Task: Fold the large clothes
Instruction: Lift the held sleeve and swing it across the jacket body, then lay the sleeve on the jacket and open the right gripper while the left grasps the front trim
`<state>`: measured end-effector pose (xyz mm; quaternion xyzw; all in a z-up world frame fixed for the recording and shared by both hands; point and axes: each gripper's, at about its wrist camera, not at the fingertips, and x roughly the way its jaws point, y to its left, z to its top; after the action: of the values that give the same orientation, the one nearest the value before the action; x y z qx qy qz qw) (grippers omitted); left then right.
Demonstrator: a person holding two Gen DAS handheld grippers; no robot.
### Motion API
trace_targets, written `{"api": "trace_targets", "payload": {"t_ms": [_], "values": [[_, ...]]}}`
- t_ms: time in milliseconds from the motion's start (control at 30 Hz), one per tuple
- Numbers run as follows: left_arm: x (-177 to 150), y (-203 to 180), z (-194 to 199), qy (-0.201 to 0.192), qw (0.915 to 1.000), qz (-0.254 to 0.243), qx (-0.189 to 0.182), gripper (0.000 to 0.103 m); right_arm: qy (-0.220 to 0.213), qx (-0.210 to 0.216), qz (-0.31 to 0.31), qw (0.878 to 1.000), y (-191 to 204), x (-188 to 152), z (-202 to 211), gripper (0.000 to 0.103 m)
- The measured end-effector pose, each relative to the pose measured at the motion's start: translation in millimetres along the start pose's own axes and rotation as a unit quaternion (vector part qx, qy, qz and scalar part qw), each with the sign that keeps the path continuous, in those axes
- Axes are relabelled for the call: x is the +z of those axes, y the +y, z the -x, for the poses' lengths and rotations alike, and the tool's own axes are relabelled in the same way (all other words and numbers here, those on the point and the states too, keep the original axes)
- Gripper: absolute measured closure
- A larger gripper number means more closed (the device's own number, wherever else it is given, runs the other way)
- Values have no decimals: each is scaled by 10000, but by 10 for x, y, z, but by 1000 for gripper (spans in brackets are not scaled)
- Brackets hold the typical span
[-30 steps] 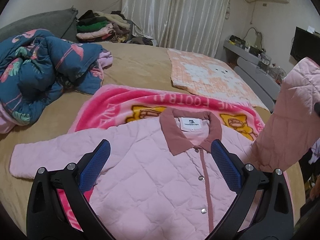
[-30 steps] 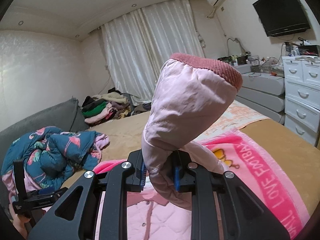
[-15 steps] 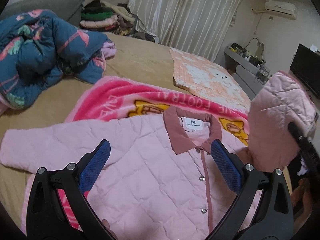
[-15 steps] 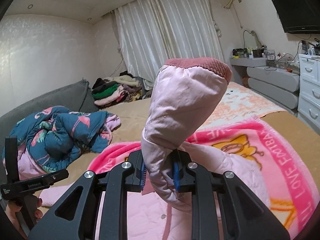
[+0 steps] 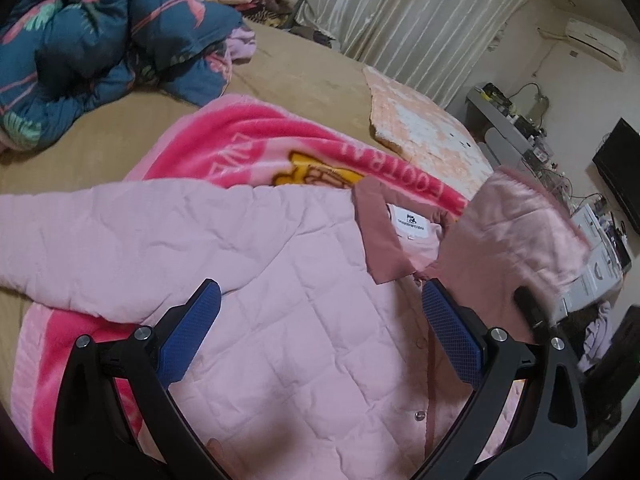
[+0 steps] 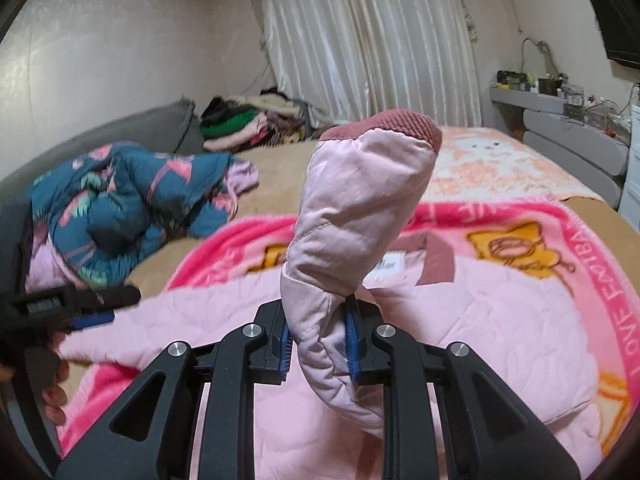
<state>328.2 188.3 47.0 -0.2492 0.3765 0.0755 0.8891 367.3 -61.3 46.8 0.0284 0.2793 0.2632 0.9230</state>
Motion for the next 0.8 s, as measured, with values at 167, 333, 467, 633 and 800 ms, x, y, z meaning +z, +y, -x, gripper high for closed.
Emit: {"api": "trace_targets", "payload": {"t_ms": [167,333,467,633,800], "values": [[11,119,-67,127,9993,272,-211,9,477,69,127,9988,146,-284,-267,79],[-15,118,-152,263,9984,357,-343,9,834,267,370,9955,343,-519,-411,69],[-60,125,-230,442,9959,536,-585,9,1203,598,540,9895,516,-699,-507,46],[-173,105,-346,676,9948,528,-543,9,1650,803,672,9807,610,-885,-488,23],[-362,94,-581,1127,9904,545,-586,9,1357,931,397,9856,335,-813,-36,11]]}}
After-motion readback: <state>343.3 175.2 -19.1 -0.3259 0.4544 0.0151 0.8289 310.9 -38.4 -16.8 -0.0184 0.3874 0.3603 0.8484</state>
